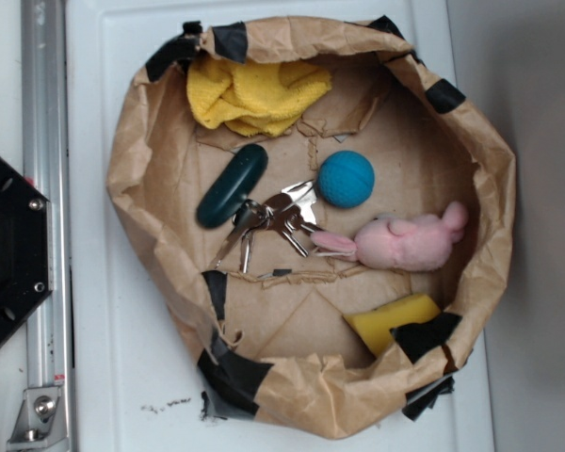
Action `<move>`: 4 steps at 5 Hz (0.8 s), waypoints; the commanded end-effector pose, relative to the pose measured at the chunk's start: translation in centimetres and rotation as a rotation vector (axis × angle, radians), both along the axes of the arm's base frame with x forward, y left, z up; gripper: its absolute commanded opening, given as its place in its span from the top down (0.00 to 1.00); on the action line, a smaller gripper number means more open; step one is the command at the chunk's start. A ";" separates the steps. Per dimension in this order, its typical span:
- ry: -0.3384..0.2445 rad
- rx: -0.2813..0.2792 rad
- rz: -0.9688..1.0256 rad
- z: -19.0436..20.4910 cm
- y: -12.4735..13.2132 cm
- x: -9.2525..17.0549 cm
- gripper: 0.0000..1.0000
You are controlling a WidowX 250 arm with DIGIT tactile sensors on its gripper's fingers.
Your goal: Grab the yellow cloth.
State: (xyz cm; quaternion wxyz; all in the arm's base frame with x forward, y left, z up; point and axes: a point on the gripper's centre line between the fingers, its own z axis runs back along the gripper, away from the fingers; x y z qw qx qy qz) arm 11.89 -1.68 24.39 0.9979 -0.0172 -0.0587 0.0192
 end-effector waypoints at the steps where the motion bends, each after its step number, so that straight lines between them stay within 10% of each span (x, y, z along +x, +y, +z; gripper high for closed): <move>1: 0.000 0.000 0.000 0.0 0.0 0.0 0.00; 4: -0.206 -0.019 0.715 -7.8 5.3 13.5 0.00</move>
